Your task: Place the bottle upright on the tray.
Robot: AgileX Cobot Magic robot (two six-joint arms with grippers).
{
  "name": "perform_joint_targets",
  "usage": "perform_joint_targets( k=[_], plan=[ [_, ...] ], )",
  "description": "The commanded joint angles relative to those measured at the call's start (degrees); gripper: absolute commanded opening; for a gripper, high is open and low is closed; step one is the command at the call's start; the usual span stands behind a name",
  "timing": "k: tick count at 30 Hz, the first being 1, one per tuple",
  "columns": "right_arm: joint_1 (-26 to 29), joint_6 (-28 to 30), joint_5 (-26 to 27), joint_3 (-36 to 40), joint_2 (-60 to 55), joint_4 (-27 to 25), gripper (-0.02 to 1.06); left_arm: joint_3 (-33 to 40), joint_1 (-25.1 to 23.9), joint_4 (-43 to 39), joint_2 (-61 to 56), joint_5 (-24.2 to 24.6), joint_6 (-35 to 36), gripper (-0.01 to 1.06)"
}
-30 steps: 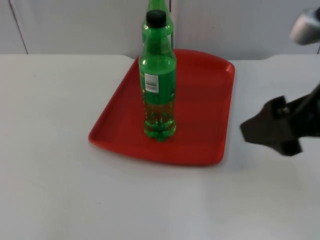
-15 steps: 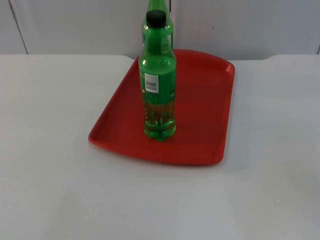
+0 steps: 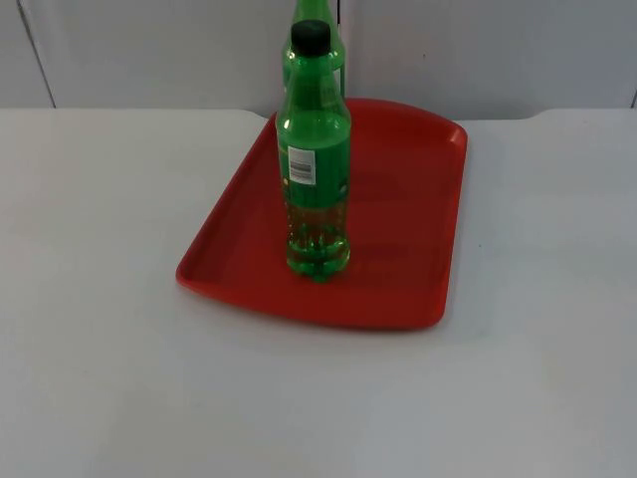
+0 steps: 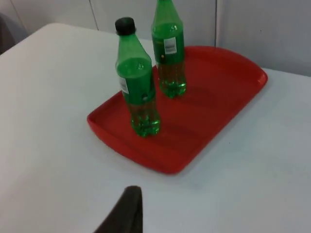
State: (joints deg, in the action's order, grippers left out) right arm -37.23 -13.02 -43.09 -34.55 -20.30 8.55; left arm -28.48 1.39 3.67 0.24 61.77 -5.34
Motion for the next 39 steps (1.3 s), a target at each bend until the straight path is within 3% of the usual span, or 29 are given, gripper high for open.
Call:
perform_joint_targets(
  k=[1,15,23,39],
  plan=[
    [0.01,2.0,-3.44,0.29,2.45,0.16,1.05,0.16,-0.09,-0.07,-0.24,-0.1,0.08,1.05],
    [0.01,5.01,-8.45,0.29,10.79,-0.45,1.05,0.16,-0.09,-0.07,-0.24,-0.1,0.08,1.05],
    [0.01,14.8,-12.5,0.29,16.57,-7.45,1.05,0.16,-0.09,-0.07,-0.24,-0.1,0.08,1.05],
    [0.01,16.48,-17.11,2.66,20.3,-7.8,1.05,0.16,-0.09,-0.07,-0.24,-0.1,0.08,1.05]
  ],
)
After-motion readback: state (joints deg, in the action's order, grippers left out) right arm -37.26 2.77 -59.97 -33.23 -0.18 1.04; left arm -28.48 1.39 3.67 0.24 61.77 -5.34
